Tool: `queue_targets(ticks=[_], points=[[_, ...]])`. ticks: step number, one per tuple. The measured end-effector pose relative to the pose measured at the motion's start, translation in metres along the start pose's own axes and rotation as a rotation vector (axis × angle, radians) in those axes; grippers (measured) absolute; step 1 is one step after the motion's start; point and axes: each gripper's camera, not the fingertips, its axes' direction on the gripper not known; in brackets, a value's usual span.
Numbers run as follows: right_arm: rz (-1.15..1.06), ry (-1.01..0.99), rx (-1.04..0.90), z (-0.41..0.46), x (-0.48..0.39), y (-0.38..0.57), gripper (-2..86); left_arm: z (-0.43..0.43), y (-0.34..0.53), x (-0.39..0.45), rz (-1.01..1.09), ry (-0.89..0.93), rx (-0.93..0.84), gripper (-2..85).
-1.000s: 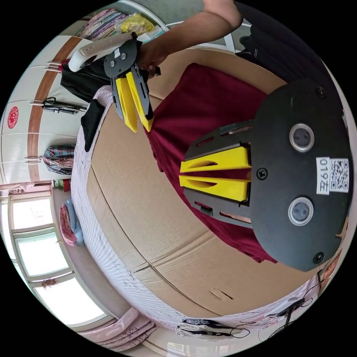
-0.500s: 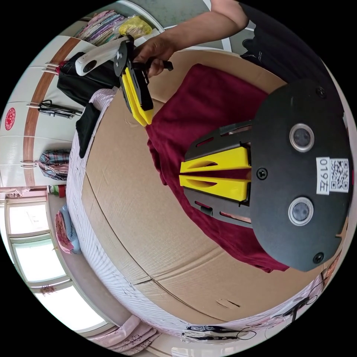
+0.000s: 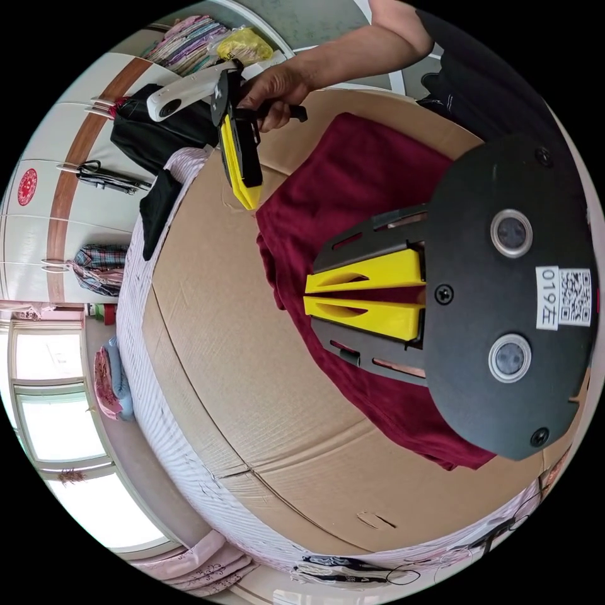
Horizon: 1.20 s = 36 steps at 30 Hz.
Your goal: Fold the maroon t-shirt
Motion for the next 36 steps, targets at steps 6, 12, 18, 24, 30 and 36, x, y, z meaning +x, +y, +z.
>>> queue_targets(ticks=[6, 12, 18, 24, 30, 36], points=[[0.045, -0.074, -0.014, -0.014, -0.006, -0.005, 7.2, -0.009, -0.014, -0.001, 0.036, 0.028, 0.039, 4.8], [0.031, -0.066, -0.031, -0.025, -0.023, -0.013, 5.3, -0.002, -0.043, -0.004, 0.357, 0.074, -0.052, 7.1], [0.013, -0.066, -0.024, -0.038, -0.038, -0.012, 1.1, 0.006, -0.063, -0.005, 0.508, 0.116, -0.137, 6.4], [-0.006, -0.034, 0.002, -0.056, -0.056, -0.003, -0.5, 0.001, -0.071, -0.008, 0.532, 0.162, -0.184, 3.0], [-0.019, -0.006, 0.070, -0.074, -0.071, 0.013, -0.7, -0.017, -0.069, -0.012, 0.545, 0.140, -0.184, 1.6], [0.026, -0.006, 0.048, -0.063, -0.073, 0.025, -0.2, -0.032, -0.065, -0.026, 0.484, 0.160, -0.177, 2.2]])
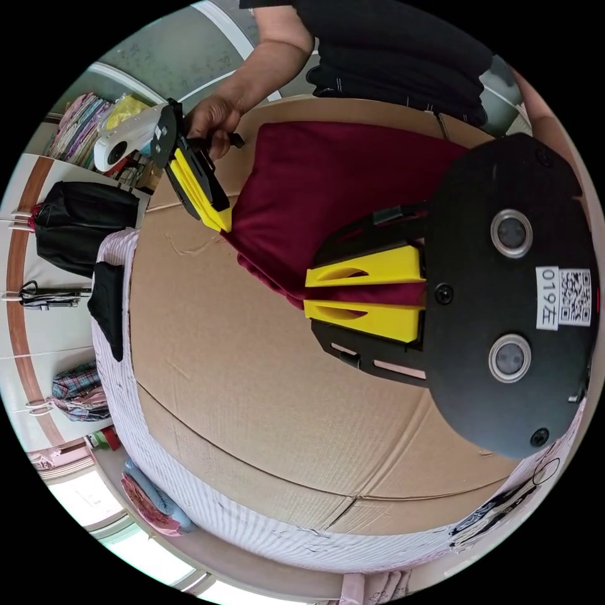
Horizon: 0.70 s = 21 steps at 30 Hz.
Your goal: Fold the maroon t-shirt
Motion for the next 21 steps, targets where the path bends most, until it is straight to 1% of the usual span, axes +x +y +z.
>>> queue_targets(ticks=[7, 10, 13, 16, 19, 21], points=[[0.021, 0.005, -0.020, -0.003, -0.009, 0.007, 3.9, -0.027, 0.020, -0.011, -0.078, -0.002, -0.007, 5.9], [0.043, -0.010, -0.052, -0.002, -0.011, 0.010, 4.5, -0.041, 0.031, -0.018, -0.098, 0.022, -0.006, 6.9], [0.046, 0.003, -0.030, -0.012, -0.017, 0.018, 4.5, -0.060, 0.045, -0.023, -0.110, 0.027, 0.001, 7.3], [0.065, -0.009, -0.005, -0.024, -0.017, 0.026, 3.5, -0.086, 0.066, -0.030, -0.145, 0.038, 0.058, 7.2], [0.102, -0.010, 0.013, -0.037, -0.016, 0.035, 1.1, -0.116, 0.091, -0.042, -0.197, 0.089, 0.129, 6.8], [0.088, -0.015, 0.038, -0.049, -0.023, 0.042, 0.2, -0.146, 0.117, -0.050, -0.258, 0.053, 0.182, 6.4]])
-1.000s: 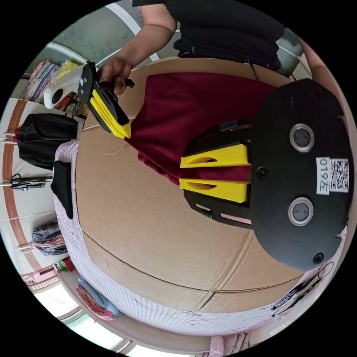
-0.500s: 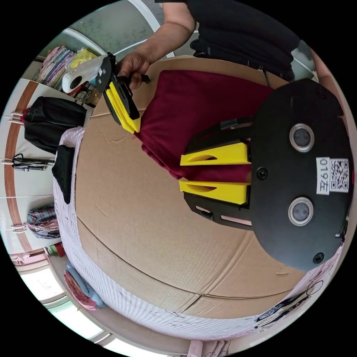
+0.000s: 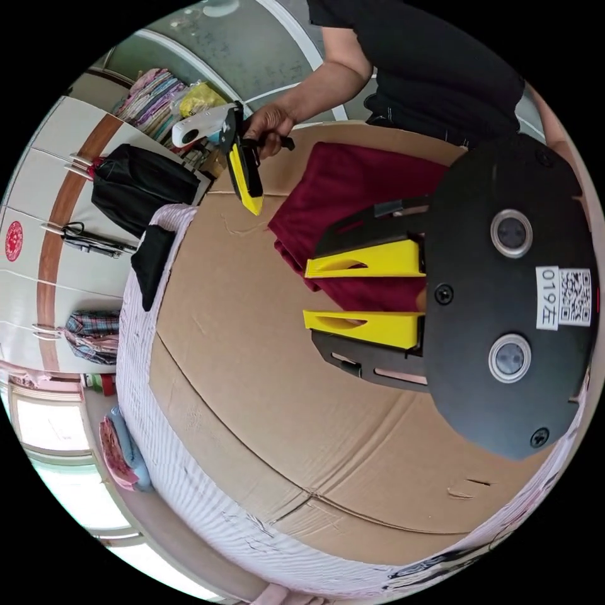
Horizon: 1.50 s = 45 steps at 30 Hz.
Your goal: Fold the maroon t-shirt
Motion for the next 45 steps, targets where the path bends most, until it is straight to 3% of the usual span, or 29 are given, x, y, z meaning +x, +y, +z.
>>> queue_targets(ticks=[4, 8, 12, 18, 26, 37, 45], points=[[-0.146, -0.047, 0.106, -0.043, -0.034, 0.031, -0.5, -0.077, 0.059, -0.012, -0.088, -0.043, 0.161, 4.9], [-0.242, -0.079, 0.150, -0.073, -0.056, 0.067, -0.5, -0.168, 0.177, -0.012, -0.264, -0.152, 0.352, 2.8], [-0.257, -0.093, 0.073, -0.071, -0.063, 0.086, -0.2, -0.219, 0.302, -0.007, -0.520, -0.262, 0.354, 2.9], [-0.110, -0.095, 0.023, -0.053, -0.048, 0.085, 4.7, -0.246, 0.403, -0.029, -0.807, -0.211, 0.339, 6.3], [0.122, -0.145, -0.027, -0.047, -0.011, 0.082, 7.4, -0.266, 0.436, -0.055, -0.855, -0.087, 0.265, 6.1], [0.161, -0.182, -0.078, -0.033, -0.005, 0.062, 7.3, -0.308, 0.476, -0.059, -0.859, -0.024, 0.278, 4.4], [0.089, -0.097, -0.099, -0.039, -0.030, 0.060, -0.4, -0.327, 0.494, -0.049, -0.835, -0.054, 0.211, 1.8]])
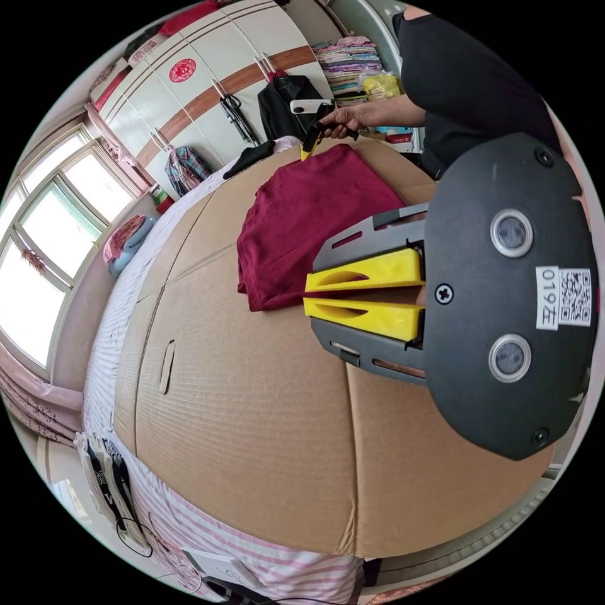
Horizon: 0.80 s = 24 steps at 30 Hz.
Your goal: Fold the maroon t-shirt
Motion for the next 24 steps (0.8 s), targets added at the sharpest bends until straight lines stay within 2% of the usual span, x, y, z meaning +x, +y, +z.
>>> queue_targets(ticks=[9, 13, 17, 24], points=[[0.005, 0.041, 0.004, -0.011, -0.008, 0.008, -0.2, -0.028, 0.019, -0.004, 0.006, -0.056, 0.015, 1.0], [0.010, 0.002, 0.015, -0.023, -0.012, 0.013, 3.6, -0.039, 0.025, -0.004, 0.007, -0.067, 0.004, 0.9], [0.026, -0.067, 0.012, -0.045, -0.012, 0.025, 6.3, -0.057, 0.036, -0.016, -0.034, -0.030, 0.005, 0.8], [0.041, -0.077, -0.050, -0.054, -0.021, 0.043, 6.2, -0.072, 0.059, -0.022, -0.043, 0.018, -0.012, 1.0]])
